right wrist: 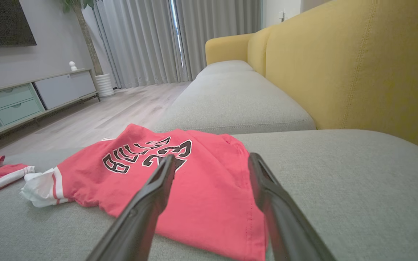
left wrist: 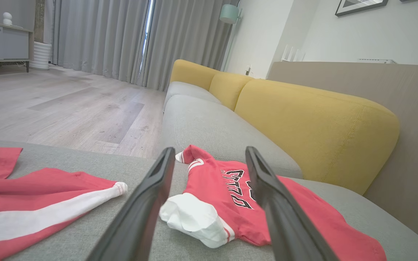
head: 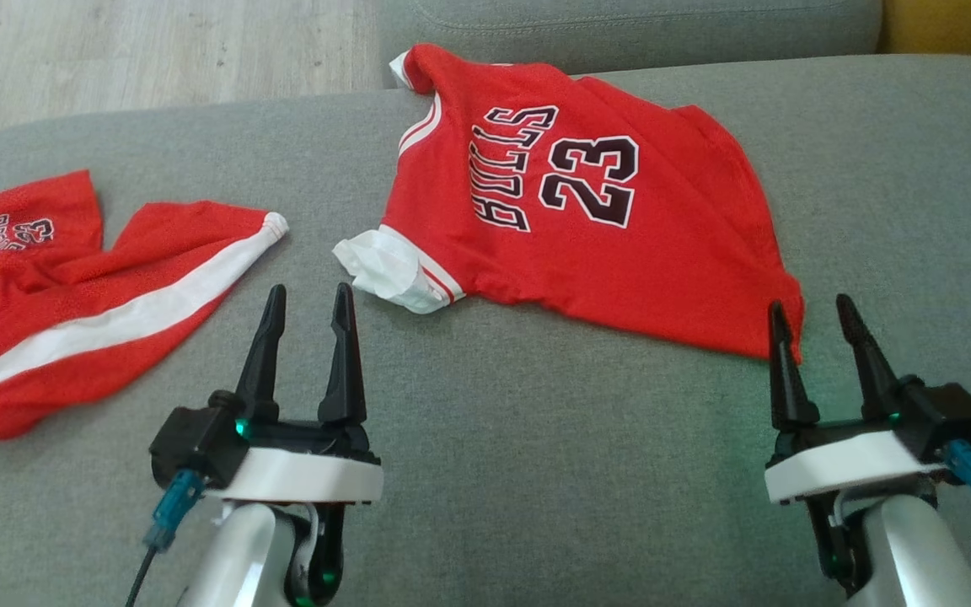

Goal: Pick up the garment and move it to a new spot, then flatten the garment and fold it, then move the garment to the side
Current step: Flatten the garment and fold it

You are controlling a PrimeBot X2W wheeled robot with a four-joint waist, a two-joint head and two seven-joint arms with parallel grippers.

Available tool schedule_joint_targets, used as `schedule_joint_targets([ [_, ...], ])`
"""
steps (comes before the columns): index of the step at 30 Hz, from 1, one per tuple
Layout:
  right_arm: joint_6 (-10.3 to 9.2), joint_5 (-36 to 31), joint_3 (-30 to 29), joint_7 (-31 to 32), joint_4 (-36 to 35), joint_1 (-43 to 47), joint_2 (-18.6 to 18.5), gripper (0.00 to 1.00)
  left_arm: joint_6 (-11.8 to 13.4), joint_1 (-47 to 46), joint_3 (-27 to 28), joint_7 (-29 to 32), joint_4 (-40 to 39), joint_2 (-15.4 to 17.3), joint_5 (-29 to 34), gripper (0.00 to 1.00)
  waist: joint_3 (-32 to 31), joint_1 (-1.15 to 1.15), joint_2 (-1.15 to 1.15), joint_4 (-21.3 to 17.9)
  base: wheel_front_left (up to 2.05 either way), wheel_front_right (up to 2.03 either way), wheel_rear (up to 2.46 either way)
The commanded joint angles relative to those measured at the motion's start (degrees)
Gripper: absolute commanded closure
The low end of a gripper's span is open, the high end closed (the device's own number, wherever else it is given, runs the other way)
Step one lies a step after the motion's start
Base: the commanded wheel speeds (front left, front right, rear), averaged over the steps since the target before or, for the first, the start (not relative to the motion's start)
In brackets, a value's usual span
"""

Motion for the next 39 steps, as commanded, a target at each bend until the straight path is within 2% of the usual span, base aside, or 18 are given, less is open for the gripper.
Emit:
schedule_joint_targets([
  [1,0.42,-0.43,1.23,-0.41,-2.43,-1.11,0.35,0.0,-0.13,-1.3,1.65,-0.55,-1.67,0.31,0.49,0.0,0.11,0.0,0.0,0.2,0.0,0.0,0.0],
  [7,0.42,-0.73,3.61,1.35,-3.91,-3.33,0.44,0.0,-0.19,-2.43,1.29,-0.55,-1.71,0.31,0.6,0.0,1.55,0.0,0.0,2.32,0.0,0.0,0.0],
  [12,0.42,-0.91,12.8,7.38,-2.81,-8.88,-0.13,0.0,-0.09,-3.62,0.84,-0.55,-1.83,0.31,0.43,0.0,3.19,0.0,0.0,5.9,0.0,0.0,0.0],
  [19,0.42,7.68,23.86,16.16,4.2,-19.15,-2.94,0.0,0.12,-4.93,-0.94,-0.55,-2.48,0.31,-1.29,0.0,5.2,0.0,0.0,12.55,0.0,0.0,0.0],
  [24,0.42,16.21,28.33,22.22,11.0,-25.0,-4.56,0.0,0.74,-5.89,-2.97,-0.55,-3.29,0.31,-2.82,0.0,6.51,0.0,0.0,17.05,0.0,0.0,0.0],
  [34,0.42,21.79,35.78,21.96,18.97,-32.66,-9.02,0.0,1.7,-6.94,-5.08,-0.55,-3.93,0.31,-4.41,0.0,8.57,0.0,0.0,21.61,0.0,0.0,0.0],
  [39,0.42,24.69,36.69,20.68,23.73,-35.93,-8.44,0.0,2.08,-7.6,-5.94,-0.55,-4.23,0.31,-4.94,0.0,9.37,0.0,0.0,22.62,0.0,0.0,0.0],
])
